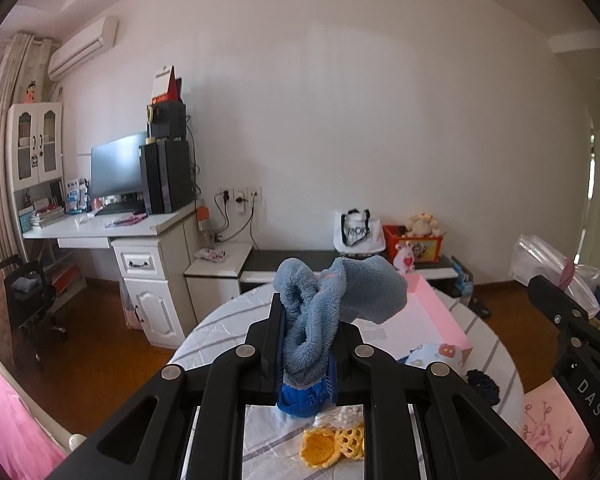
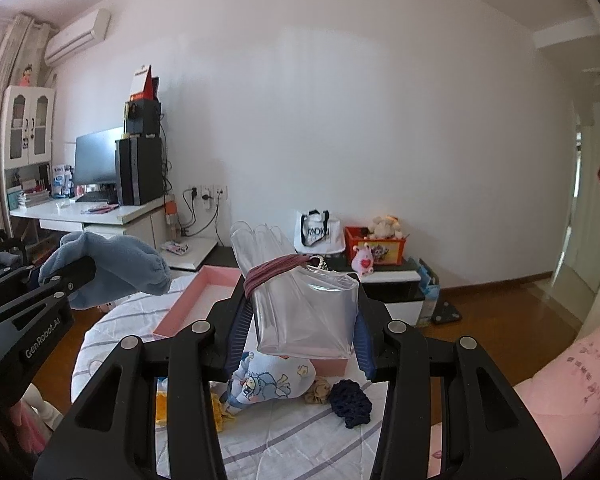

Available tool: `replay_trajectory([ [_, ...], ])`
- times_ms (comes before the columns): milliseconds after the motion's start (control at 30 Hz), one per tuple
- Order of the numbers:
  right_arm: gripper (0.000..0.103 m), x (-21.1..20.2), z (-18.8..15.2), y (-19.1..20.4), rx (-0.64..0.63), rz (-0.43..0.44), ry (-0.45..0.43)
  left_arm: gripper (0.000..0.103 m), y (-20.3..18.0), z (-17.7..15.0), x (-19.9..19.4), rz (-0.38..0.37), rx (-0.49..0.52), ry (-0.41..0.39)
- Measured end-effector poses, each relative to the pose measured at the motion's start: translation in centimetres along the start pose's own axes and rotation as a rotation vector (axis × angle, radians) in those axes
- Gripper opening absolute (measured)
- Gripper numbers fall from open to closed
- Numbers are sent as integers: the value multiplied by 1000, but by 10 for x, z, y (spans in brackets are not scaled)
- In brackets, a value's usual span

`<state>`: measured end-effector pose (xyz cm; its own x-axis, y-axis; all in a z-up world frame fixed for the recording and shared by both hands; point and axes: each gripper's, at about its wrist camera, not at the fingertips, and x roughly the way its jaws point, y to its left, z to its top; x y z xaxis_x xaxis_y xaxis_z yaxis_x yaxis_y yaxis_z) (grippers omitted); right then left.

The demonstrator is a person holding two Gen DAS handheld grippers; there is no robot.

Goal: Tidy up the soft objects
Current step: 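Lift the light-blue towel with the left tool while the right tool lifts the plastic bag, then lower the towel into the pink box and open the left tool while the right tool drops the bag in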

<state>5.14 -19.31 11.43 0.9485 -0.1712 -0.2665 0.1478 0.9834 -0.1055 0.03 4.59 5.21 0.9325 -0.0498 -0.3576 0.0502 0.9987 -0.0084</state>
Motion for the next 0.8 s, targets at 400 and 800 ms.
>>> replay_trajectory([
  [400,42,97,-17,-5,27,-4,186,13,-10,32,108,-8,10,163],
  [800,42,190,-20,-2,27,9,315,16,-24,92,233,-29,18,283],
])
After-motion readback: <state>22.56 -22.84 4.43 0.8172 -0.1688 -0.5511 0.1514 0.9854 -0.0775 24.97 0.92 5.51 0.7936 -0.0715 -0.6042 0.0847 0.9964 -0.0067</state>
